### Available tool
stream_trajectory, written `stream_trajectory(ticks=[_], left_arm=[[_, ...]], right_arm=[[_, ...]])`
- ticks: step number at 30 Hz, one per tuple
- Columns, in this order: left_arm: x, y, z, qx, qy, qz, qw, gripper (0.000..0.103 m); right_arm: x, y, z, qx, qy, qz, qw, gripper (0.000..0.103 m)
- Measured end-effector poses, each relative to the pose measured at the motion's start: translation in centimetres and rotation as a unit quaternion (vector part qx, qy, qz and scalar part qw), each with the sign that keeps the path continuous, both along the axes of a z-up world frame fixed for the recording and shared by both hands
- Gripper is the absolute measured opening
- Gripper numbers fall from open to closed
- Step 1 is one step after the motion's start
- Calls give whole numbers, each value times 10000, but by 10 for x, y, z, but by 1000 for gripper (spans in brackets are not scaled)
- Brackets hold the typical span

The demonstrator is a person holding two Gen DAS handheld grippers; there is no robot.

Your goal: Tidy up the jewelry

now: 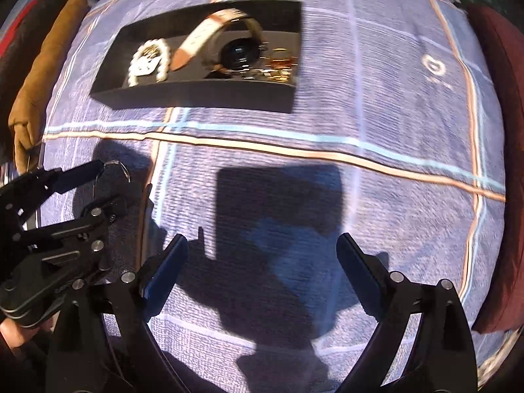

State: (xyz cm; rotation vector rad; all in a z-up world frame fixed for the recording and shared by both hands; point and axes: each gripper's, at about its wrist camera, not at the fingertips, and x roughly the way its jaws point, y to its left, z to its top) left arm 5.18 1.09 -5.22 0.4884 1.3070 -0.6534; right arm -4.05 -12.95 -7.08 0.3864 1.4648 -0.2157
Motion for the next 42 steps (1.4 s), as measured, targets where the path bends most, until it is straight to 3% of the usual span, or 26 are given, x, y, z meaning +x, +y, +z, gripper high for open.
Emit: stream_trajectory(ticks=[8,12,16,20,42], left_arm=[[13,43,5,50,75,356,9993,53],[21,52,6,36,117,353,9993,53],[24,48,3,51,175,254,9995,53],[9,40,-2,60,206,191,9996,53],[5,12,-17,20,340,-31,9994,54]], right_arm=[[27,23,-9,22,5,377,9993,88],[40,33,-19,86,109,401,9991,54],[46,37,-21,-9,184,399,9990,35],[35,24,-16,24,167,235,9996,26],[19,22,2,-40,-18,-132,9999,27]])
